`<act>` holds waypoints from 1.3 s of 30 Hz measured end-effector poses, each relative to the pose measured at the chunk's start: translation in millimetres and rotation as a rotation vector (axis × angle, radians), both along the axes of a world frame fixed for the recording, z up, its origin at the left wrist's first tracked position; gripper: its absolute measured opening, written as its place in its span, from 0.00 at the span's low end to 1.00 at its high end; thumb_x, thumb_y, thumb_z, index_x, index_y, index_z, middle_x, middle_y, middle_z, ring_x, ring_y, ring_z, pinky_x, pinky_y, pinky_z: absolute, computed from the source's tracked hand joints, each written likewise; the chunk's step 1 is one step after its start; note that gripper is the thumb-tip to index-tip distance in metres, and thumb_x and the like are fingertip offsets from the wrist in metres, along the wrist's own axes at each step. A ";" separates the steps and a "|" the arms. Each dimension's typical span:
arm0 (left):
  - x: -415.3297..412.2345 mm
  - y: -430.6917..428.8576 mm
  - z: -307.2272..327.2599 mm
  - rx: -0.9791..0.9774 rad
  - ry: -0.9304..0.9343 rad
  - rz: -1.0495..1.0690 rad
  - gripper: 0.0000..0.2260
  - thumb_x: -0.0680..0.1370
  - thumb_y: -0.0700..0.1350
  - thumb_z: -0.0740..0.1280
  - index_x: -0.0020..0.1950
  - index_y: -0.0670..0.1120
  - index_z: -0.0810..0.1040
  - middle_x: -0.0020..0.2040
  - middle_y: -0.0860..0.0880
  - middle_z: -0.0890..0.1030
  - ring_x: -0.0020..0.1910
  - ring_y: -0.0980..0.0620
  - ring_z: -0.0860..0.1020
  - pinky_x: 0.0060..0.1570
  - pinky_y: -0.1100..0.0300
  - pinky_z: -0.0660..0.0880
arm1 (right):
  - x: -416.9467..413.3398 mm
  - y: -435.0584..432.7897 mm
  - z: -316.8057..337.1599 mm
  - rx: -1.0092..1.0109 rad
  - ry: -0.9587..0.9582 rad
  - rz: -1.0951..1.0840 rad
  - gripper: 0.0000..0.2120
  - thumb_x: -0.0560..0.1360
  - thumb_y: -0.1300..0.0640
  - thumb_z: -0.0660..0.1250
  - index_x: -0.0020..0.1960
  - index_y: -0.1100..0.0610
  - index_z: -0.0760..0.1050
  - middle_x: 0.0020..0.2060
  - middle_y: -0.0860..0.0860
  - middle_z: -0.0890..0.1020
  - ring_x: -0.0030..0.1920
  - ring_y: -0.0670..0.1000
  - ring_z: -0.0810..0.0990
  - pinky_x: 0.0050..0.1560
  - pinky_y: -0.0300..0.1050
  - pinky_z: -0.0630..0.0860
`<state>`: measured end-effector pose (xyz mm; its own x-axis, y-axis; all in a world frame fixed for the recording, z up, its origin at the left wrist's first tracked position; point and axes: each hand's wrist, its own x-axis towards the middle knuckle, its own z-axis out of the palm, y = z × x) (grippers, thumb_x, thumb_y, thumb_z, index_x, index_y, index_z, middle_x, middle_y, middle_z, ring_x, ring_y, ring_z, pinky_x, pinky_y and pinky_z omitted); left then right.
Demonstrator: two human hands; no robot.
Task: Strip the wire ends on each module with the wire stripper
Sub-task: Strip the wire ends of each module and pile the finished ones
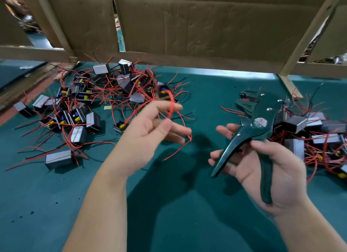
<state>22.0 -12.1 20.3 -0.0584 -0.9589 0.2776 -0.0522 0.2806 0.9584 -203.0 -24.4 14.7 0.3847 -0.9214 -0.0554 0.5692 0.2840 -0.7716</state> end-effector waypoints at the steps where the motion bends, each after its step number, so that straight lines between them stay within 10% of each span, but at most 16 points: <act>1: -3.0 0.9 -0.3 0.033 -0.010 -0.091 0.09 0.81 0.39 0.59 0.57 0.48 0.73 0.45 0.50 0.86 0.41 0.51 0.84 0.45 0.64 0.77 | -2.4 -0.1 3.6 0.030 -0.090 0.102 0.26 0.61 0.56 0.74 0.58 0.63 0.78 0.61 0.63 0.77 0.41 0.65 0.82 0.46 0.62 0.79; 8: -22.5 3.7 -7.3 0.258 -0.146 -0.364 0.09 0.79 0.32 0.61 0.52 0.42 0.78 0.42 0.55 0.83 0.41 0.53 0.82 0.43 0.55 0.80 | -1.6 2.7 12.4 0.061 -0.288 0.435 0.30 0.68 0.56 0.71 0.67 0.66 0.70 0.61 0.66 0.75 0.44 0.64 0.79 0.51 0.62 0.76; 14: -29.3 0.2 -3.2 0.612 -0.168 -0.167 0.28 0.71 0.62 0.68 0.67 0.52 0.70 0.71 0.50 0.70 0.35 0.47 0.84 0.30 0.61 0.75 | -3.7 3.5 11.9 0.027 -0.276 0.386 0.30 0.66 0.56 0.73 0.65 0.66 0.73 0.60 0.71 0.69 0.42 0.63 0.79 0.48 0.61 0.77; 17: -22.9 -6.2 -0.1 0.652 -0.100 0.170 0.20 0.73 0.66 0.60 0.56 0.55 0.72 0.58 0.61 0.76 0.25 0.50 0.79 0.25 0.64 0.70 | -5.6 3.0 13.7 0.034 -0.347 0.416 0.28 0.68 0.58 0.72 0.65 0.67 0.72 0.62 0.70 0.73 0.44 0.65 0.79 0.51 0.62 0.76; 20: -8.2 -13.9 -7.4 0.426 -0.074 0.537 0.11 0.78 0.51 0.62 0.45 0.48 0.81 0.36 0.53 0.84 0.16 0.60 0.65 0.24 0.63 0.60 | -6.2 4.0 12.2 0.023 -0.319 0.425 0.26 0.69 0.58 0.71 0.63 0.67 0.73 0.59 0.70 0.74 0.44 0.66 0.79 0.51 0.63 0.76; 29: -37.4 -1.1 -5.1 0.300 0.311 -0.257 0.09 0.74 0.47 0.69 0.48 0.42 0.81 0.36 0.42 0.78 0.26 0.48 0.71 0.22 0.63 0.68 | 1.4 12.1 10.1 -0.029 -0.135 0.684 0.23 0.74 0.56 0.65 0.66 0.65 0.67 0.53 0.64 0.78 0.48 0.64 0.77 0.53 0.59 0.72; 39: -40.7 -3.8 -5.0 0.278 0.526 -0.073 0.04 0.70 0.41 0.67 0.38 0.43 0.82 0.31 0.39 0.78 0.18 0.49 0.71 0.20 0.65 0.64 | 7.5 15.4 -0.2 -0.101 0.033 0.714 0.24 0.72 0.57 0.68 0.65 0.66 0.69 0.57 0.63 0.77 0.46 0.64 0.79 0.51 0.59 0.73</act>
<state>-18.7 -15.9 15.3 -0.0495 -0.9984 0.0260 0.4589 0.0004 0.8885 -195.5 -9.0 14.5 0.8945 -0.4469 -0.0055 0.2469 0.5044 -0.8274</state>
